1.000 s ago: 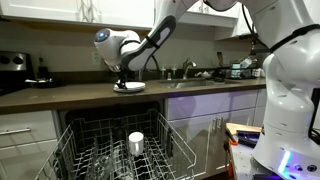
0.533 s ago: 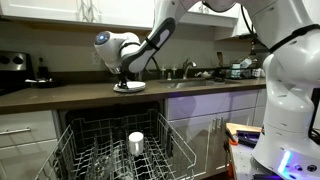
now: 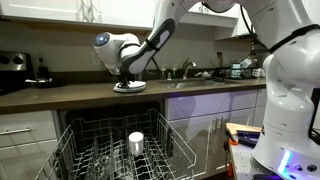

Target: Put a plate from the counter in the dishwasher

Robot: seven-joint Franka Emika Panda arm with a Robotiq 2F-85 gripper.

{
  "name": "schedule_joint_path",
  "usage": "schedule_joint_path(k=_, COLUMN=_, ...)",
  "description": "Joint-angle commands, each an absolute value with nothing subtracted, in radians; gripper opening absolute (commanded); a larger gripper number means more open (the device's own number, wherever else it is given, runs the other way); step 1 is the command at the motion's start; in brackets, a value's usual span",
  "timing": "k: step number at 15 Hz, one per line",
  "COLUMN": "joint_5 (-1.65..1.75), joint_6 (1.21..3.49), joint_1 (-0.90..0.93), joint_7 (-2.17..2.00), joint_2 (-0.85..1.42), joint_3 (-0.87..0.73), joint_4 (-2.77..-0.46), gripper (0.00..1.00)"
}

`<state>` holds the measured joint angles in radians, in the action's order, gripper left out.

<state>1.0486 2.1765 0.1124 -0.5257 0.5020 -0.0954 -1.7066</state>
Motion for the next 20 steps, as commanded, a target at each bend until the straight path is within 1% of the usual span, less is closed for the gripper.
schedule_joint_path(k=1, joint_5=1.086, joint_6=2.174, joint_1=0.113, joint_7=-0.555, joint_2=0.51, joint_3=-0.096, joint_4=-1.691, gripper=0.05)
schedule_joint_path(k=2, joint_5=1.086, joint_6=2.173, joint_1=0.113, joint_7=-0.555, joint_2=0.51, joint_3=-0.095, joint_4=-1.691, gripper=0.02)
schedule_joint_path(k=3, joint_5=1.088, joint_6=2.173, joint_1=0.114, joint_7=-0.555, joint_2=0.51, joint_3=-0.095, joint_4=-1.691, gripper=0.02)
schedule_joint_path(k=5, joint_5=1.098, joint_6=2.171, joint_1=0.116, joint_7=-0.555, joint_2=0.508, joint_3=-0.094, joint_4=-1.69, gripper=0.06)
schedule_joint_path(k=6, joint_5=1.105, joint_6=2.168, joint_1=0.118, joint_7=-0.556, joint_2=0.508, joint_3=-0.092, joint_4=-1.688, gripper=0.06)
schedule_joint_path(k=7, joint_5=1.113, joint_6=2.168, joint_1=0.119, joint_7=-0.558, joint_2=0.507, joint_3=-0.091, joint_4=-1.688, gripper=0.08)
schedule_joint_path(k=10, joint_5=1.13, joint_6=2.162, joint_1=0.13, joint_7=-0.558, joint_2=0.503, joint_3=-0.085, joint_4=-1.681, gripper=0.06)
schedule_joint_path(k=11, joint_5=1.139, joint_6=2.165, joint_1=0.132, joint_7=-0.56, joint_2=0.502, joint_3=-0.084, joint_4=-1.679, gripper=0.11)
schedule_joint_path(k=12, joint_5=1.148, joint_6=2.177, joint_1=0.13, joint_7=-0.562, joint_2=0.499, joint_3=-0.081, joint_4=-1.68, gripper=0.32)
schedule_joint_path(k=13, joint_5=1.16, joint_6=2.183, joint_1=0.131, joint_7=-0.568, joint_2=0.496, joint_3=-0.08, joint_4=-1.682, gripper=0.37)
schedule_joint_path(k=14, joint_5=1.163, joint_6=2.186, joint_1=0.131, joint_7=-0.572, joint_2=0.49, joint_3=-0.079, joint_4=-1.685, gripper=0.44)
schedule_joint_path(k=16, joint_5=1.051, joint_6=2.18, joint_1=0.096, joint_7=-0.488, joint_2=0.445, joint_3=-0.043, joint_4=-1.717, gripper=0.57)
schedule_joint_path(k=17, joint_5=1.107, joint_6=2.173, joint_1=0.12, joint_7=-0.537, joint_2=0.494, joint_3=-0.064, joint_4=-1.681, gripper=0.38)
schedule_joint_path(k=18, joint_5=1.086, joint_6=2.174, joint_1=0.115, joint_7=-0.529, joint_2=0.487, joint_3=-0.059, joint_4=-1.682, gripper=0.45)
schedule_joint_path(k=19, joint_5=1.074, joint_6=2.175, joint_1=0.112, joint_7=-0.523, joint_2=0.481, joint_3=-0.057, joint_4=-1.683, gripper=0.76)
schedule_joint_path(k=20, joint_5=1.086, joint_6=2.166, joint_1=0.114, joint_7=-0.533, joint_2=0.498, joint_3=-0.065, joint_4=-1.673, gripper=0.83)
